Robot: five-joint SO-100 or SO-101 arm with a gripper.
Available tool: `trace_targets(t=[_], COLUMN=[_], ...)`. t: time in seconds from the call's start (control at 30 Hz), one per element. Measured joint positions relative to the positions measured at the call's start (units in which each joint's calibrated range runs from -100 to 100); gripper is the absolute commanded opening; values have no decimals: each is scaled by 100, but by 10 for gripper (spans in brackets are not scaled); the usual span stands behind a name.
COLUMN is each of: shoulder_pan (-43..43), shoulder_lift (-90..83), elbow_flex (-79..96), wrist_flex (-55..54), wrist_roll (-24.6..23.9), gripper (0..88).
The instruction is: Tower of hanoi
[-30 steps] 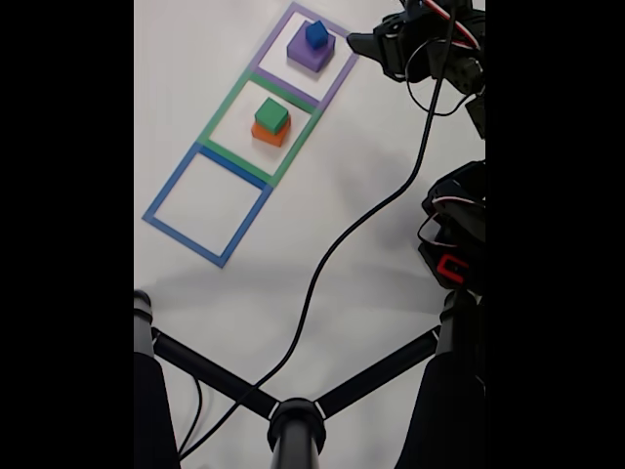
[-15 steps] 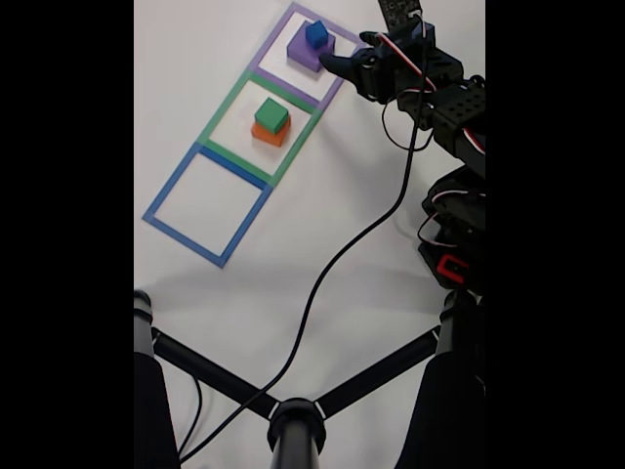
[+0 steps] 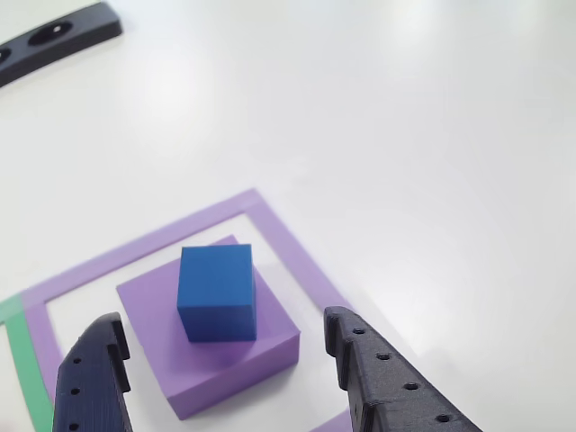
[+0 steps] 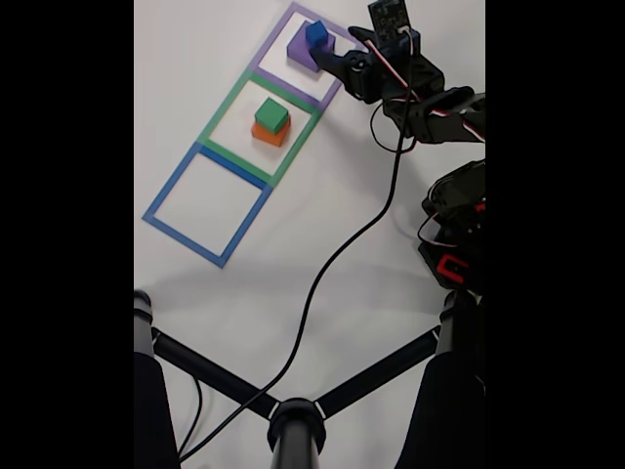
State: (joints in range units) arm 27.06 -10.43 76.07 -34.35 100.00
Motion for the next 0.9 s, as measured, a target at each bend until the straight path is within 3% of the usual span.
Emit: trace_targets(t=[0.9], shoulder_pan=[-180], shoulder_lift=[2009], elbow_flex=[-1027], wrist_flex=[-1429], wrist_roll=[0], gripper=[217])
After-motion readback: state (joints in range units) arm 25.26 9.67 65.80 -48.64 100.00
